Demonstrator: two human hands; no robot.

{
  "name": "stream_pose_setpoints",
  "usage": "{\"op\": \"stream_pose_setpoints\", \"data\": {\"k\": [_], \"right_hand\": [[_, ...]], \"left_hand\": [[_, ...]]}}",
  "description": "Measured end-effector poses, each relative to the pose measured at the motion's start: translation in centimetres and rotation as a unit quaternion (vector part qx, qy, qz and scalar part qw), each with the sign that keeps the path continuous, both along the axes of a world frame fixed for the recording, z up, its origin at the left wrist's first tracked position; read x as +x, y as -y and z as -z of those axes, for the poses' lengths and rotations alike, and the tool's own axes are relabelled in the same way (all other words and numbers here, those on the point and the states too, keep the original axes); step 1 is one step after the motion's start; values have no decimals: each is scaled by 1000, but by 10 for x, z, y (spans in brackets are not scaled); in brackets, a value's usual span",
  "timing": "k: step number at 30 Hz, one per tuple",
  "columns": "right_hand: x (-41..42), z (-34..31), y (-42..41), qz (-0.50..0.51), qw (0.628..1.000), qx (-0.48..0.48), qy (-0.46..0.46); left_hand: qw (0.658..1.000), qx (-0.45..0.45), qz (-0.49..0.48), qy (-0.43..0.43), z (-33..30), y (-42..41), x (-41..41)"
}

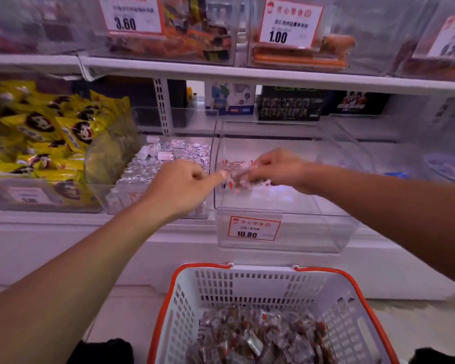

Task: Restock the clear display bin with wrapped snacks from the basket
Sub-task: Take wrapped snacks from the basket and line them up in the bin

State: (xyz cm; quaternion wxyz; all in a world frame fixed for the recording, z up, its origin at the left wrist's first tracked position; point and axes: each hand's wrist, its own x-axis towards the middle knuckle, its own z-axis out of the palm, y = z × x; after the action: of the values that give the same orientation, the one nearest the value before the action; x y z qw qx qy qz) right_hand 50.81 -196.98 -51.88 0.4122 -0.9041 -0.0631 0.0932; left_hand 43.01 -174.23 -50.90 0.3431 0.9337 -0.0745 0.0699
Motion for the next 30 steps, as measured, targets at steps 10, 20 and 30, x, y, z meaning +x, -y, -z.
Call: {"op": "stream_pose_setpoints", "data": {"k": [10, 20, 30], "right_hand": [[37, 21, -15, -51, 969, -229, 77], [43, 35, -17, -102, 934, -289, 183], [41, 37, -23, 7, 982, -188, -12]], "left_hand": [[998, 19, 64, 1, 16, 6, 10], [998, 10, 64, 25, 21, 7, 16], [998, 6, 65, 17, 18, 7, 17]]}}
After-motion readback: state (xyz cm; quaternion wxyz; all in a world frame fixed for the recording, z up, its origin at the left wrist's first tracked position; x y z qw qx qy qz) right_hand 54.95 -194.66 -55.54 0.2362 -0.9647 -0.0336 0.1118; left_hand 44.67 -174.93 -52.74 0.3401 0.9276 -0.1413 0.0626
